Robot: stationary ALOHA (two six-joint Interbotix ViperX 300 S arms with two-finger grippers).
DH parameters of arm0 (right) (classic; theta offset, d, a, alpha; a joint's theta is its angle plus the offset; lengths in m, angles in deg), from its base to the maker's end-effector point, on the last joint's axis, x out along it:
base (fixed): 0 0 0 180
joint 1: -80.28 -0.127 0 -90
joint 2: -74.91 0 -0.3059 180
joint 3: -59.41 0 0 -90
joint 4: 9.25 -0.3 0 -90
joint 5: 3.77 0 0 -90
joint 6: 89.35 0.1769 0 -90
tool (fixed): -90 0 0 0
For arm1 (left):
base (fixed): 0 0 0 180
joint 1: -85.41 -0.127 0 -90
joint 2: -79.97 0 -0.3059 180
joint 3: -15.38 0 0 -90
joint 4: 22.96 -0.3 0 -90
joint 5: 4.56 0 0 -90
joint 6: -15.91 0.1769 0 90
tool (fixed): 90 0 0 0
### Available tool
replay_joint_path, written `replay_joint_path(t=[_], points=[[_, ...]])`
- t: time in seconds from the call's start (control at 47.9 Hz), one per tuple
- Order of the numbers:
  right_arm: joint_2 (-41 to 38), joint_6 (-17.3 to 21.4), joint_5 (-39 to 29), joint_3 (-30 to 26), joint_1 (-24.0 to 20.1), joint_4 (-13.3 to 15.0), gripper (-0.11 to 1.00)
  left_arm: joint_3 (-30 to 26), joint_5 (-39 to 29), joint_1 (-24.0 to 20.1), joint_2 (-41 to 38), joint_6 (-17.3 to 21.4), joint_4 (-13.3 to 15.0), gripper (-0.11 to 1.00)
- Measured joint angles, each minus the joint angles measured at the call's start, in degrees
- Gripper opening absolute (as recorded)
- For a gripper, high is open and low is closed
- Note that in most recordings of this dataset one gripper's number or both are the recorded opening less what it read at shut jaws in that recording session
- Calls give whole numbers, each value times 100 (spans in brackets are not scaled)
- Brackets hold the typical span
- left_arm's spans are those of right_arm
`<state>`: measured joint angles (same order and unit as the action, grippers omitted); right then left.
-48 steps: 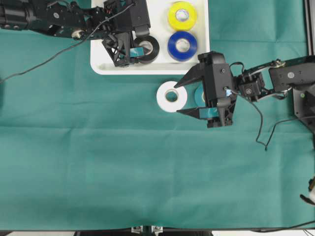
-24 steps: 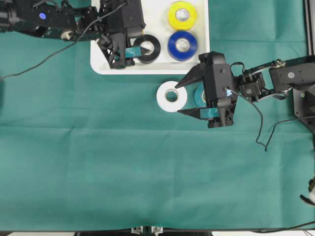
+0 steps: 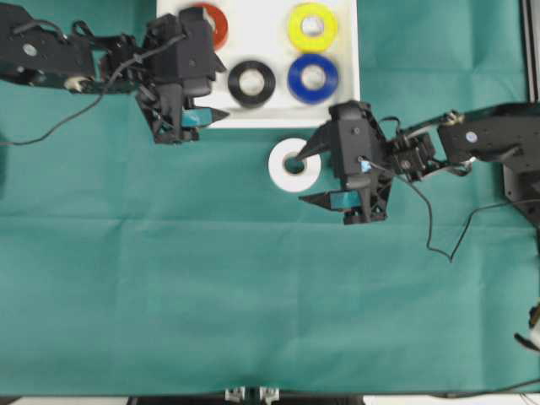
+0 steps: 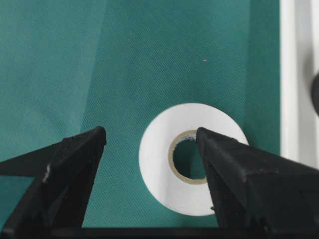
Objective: Put the tape alternately from left to right into the white case.
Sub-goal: 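Lower the black roll into the tray and open the left gripper, then withdraw the left gripper from the tray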
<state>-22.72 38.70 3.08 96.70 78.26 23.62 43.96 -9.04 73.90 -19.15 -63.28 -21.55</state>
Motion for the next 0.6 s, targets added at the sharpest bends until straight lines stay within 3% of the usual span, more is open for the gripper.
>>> replay_joint_path(t=[0.605], points=[[-167,62,-193,-193,-44,-9,79,308,-624,316,466,-18,0,88]])
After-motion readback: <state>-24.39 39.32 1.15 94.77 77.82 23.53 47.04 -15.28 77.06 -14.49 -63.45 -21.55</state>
